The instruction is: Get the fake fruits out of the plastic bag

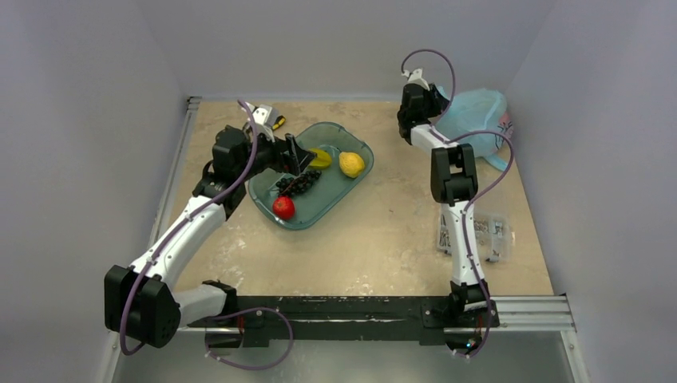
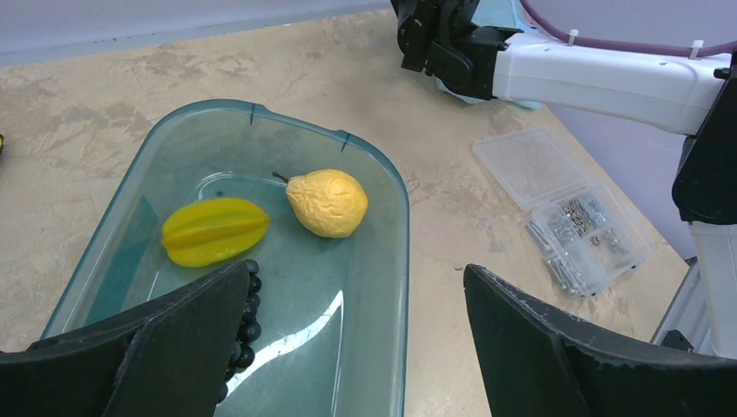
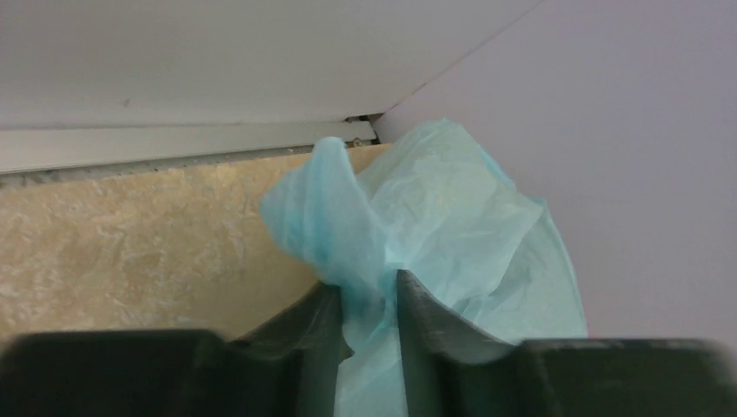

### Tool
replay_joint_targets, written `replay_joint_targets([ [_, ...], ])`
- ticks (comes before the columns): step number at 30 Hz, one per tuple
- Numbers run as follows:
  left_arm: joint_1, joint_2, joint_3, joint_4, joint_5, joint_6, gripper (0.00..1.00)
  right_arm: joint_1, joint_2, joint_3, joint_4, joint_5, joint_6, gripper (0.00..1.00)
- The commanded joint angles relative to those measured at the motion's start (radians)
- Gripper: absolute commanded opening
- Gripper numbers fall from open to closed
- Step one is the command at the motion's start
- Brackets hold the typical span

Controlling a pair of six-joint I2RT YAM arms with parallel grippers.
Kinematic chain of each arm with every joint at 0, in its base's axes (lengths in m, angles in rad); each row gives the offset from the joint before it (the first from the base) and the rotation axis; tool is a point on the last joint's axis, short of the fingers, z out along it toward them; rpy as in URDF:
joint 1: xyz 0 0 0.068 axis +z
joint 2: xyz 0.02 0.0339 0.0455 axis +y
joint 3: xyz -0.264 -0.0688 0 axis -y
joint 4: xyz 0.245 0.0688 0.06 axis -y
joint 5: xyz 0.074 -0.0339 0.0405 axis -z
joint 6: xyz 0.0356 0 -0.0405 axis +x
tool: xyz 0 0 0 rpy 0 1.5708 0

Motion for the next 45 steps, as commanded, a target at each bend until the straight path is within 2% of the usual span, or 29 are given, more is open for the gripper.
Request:
replay_joint_targets([
  [1, -0.011, 0.001, 0.049, -0.002, -0.001, 0.016, 0.94, 0.021, -0.049, 0.070, 0.051, 0.017, -0.067, 0.01],
  [3, -0.016, 0.001, 0.052, -0.012, -0.008, 0.029, 0.94, 0.028, -0.073, 0.050, 0.044, -0.007, -0.038, 0.00],
  [5, -0.022, 0.002, 0.052, -0.022, -0.014, 0.040, 0.94, 0.043, -0.136, 0.027, -0.048, -0.078, 0.045, 0.00],
  [9, -0.029, 0.002, 0.058, -0.028, -0.016, 0.045, 0.93, 0.059, -0.297, 0.017, -0.296, -0.264, 0.342, 0.00],
  [13, -0.029, 0.004, 0.061, -0.028, -0.014, 0.045, 0.93, 0.055, -0.480, -0.056, -0.432, -0.492, 0.651, 0.00],
  [15, -0.029, 0.007, 0.063, -0.031, -0.012, 0.044, 0.93, 0.053, -0.576, -0.131, -0.448, -0.540, 0.762, 0.00],
  [18, -0.029, 0.012, 0.067, -0.034, -0.006, 0.043, 0.93, 0.012, -0.732, -0.305, -0.373, -0.653, 0.942, 0.00],
  [22, -0.029, 0.012, 0.071, -0.037, 0.002, 0.041, 0.93, -0.060, -0.832, -0.495, -0.297, -0.745, 1.109, 0.00],
  [31, -0.038, 0.025, 0.081, -0.059, 0.010, 0.052, 0.93, -0.129, -0.842, -0.850, -0.226, -0.849, 1.222, 0.00],
  [37, -0.040, 0.038, 0.097, -0.066, 0.040, 0.038, 0.91, -0.130, -0.857, -0.951, -0.249, -0.861, 1.158, 0.00],
  [41, -0.039, 0.042, 0.103, -0.066, 0.045, 0.033, 0.91, -0.129, -0.936, -1.000, -0.309, -0.840, 1.129, 0.00],
  [45, -0.043, 0.032, 0.094, -0.052, 0.055, 0.028, 0.91, -0.114, -1.056, -1.107, -0.340, -0.888, 1.156, 0.00],
])
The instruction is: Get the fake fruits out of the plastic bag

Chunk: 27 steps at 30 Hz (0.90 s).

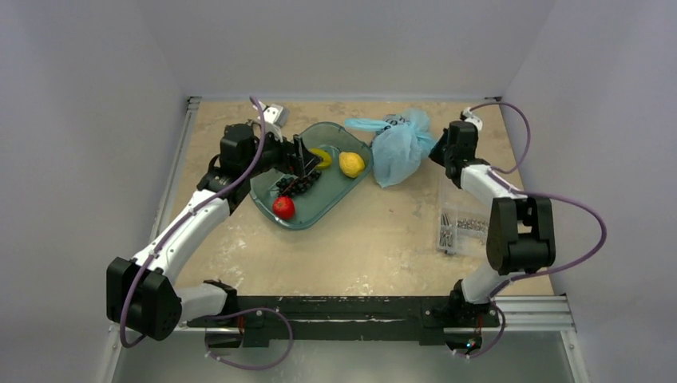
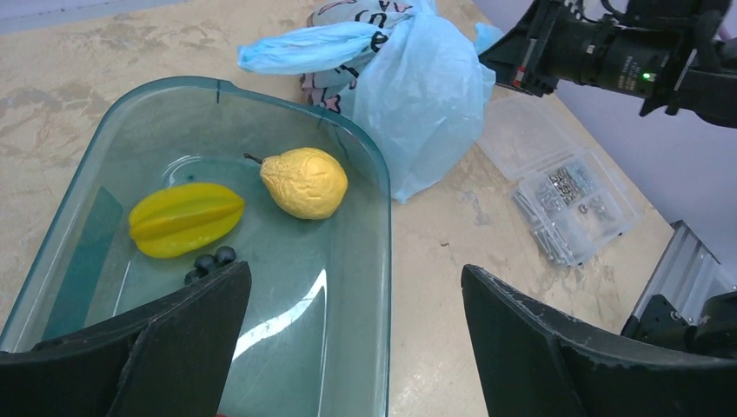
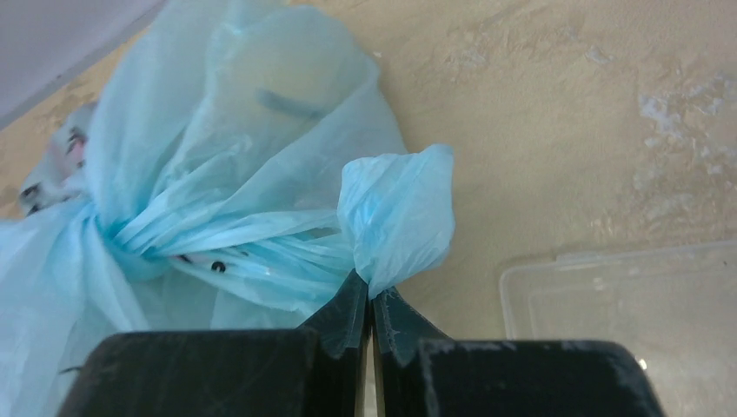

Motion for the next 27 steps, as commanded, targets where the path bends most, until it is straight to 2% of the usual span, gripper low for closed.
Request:
replay_joint_targets([
  [1, -0.008, -0.010, 0.035, 0.039, 0.031, -0.005, 0.91, 0.023, -0.174, -0.106, -0.018, -0.047, 0.005, 0.00],
  [3, -0.010, -0.002, 0.043, 0.040, 0.053, -0.023, 0.91, 0.038, -0.248, -0.179, 0.003, -0.070, 0.015, 0.00],
  [7, -0.028, -0.001, 0.036, 0.050, 0.065, -0.026, 0.91, 0.066, -0.318, -0.224, -0.047, -0.097, 0.007, 0.00],
  [13, -0.071, 0.014, 0.065, -0.028, 0.068, 0.016, 0.90, 0.095, -0.425, -0.300, -0.076, -0.189, -0.014, 0.01],
  [17, -0.093, 0.024, 0.080, -0.069, 0.041, 0.046, 0.89, 0.182, -0.482, -0.340, -0.156, -0.192, -0.060, 0.00],
  [24, -0.138, 0.032, 0.098, -0.117, 0.012, 0.088, 0.88, 0.390, -0.625, -0.459, -0.250, -0.160, 0.031, 0.00],
  [27, -0.174, 0.036, 0.100, -0.142, -0.021, 0.120, 0.88, 0.417, -0.706, -0.503, -0.278, -0.146, 0.044, 0.01],
])
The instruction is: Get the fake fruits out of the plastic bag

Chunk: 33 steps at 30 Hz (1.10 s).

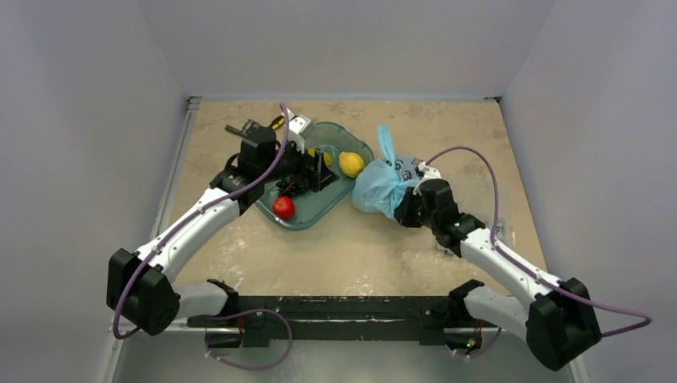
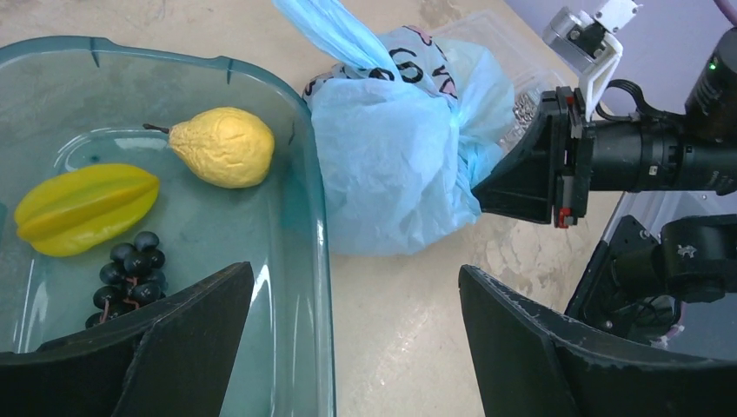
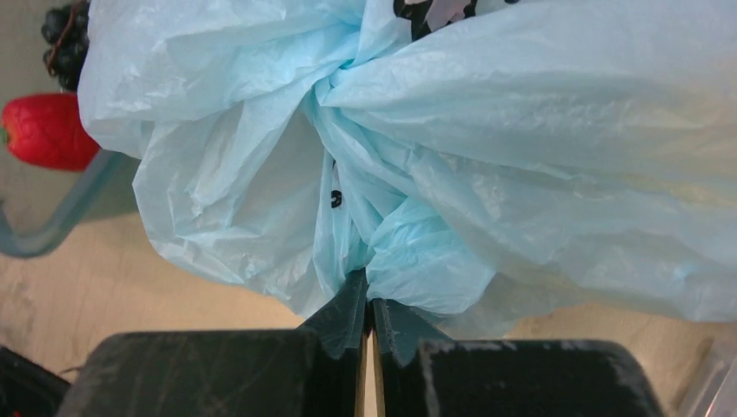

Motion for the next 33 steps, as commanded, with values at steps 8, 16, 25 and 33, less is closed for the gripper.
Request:
replay_joint_targets([
  [8, -0.190, 0.058, 0.056, -0.007, -0.143, 0.106, 0.87, 0.037, -0.252, -0.077, -0.088, -0.041, 0.054, 0.26],
  [16, -0.364, 0.308, 0.348, -0.159, -0.363, 0.241, 0.83, 0.036, -0.327, 0.032, -0.189, 0.231, 0.102, 0.51],
  [25, -0.409, 0.535, 0.565, -0.264, -0.442, 0.262, 0.57, 0.036, -0.422, -0.007, -0.095, 0.367, 0.263, 0.47],
  [33, -0.444, 0.579, 0.533, -0.254, -0.412, 0.221, 0.63, 0.037, -0.342, 0.037, -0.095, 0.328, 0.348, 0.50],
])
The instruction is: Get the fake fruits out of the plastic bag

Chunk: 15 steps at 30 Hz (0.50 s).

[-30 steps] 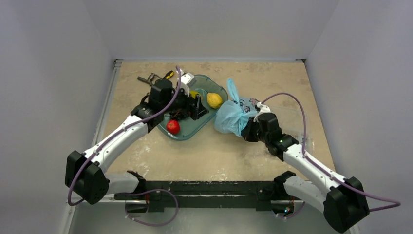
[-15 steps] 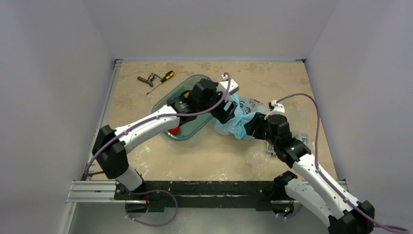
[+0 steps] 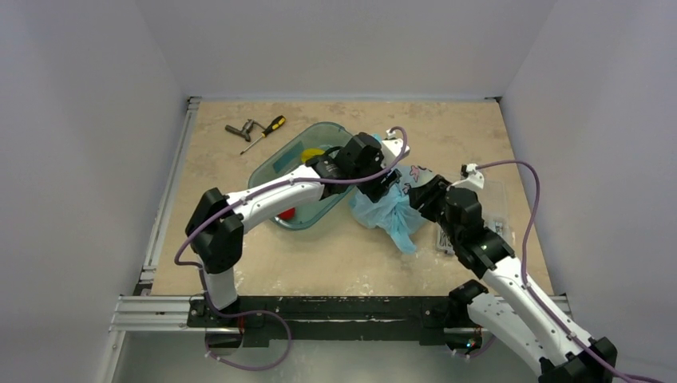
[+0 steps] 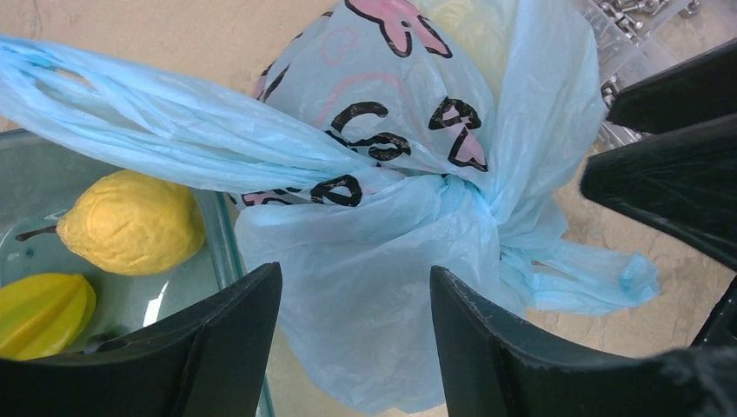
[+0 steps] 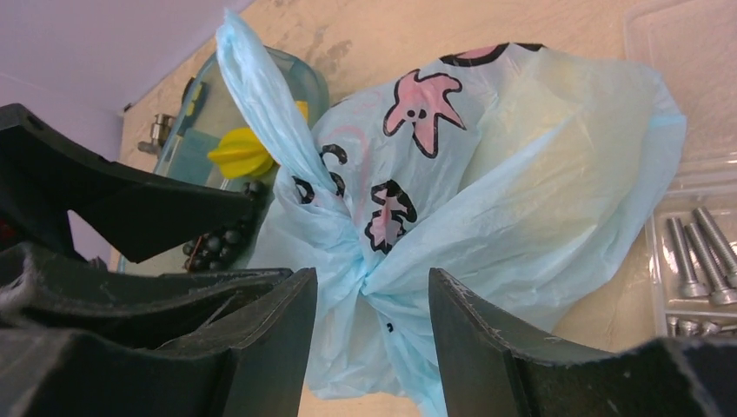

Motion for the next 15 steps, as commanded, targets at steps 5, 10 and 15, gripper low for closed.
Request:
replay_joint_targets([
  [5, -0.101, 0.010, 0.002, -0.021, -0.032, 0.036, 0.73, 0.003, 0.032, 0.065, -0.134, 0.030, 0.160, 0.52],
  [10, -0.121, 0.006, -0.018, 0.000, -0.033, 0.041, 0.72, 0.004, -0.021, 0.024, -0.175, 0.030, 0.199, 0.53],
  [15, -0.120, 0.074, 0.021, -0.040, -0.072, 0.046, 0.70, 0.004, -0.018, 0.000, -0.146, 0.009, 0.244, 0.54],
])
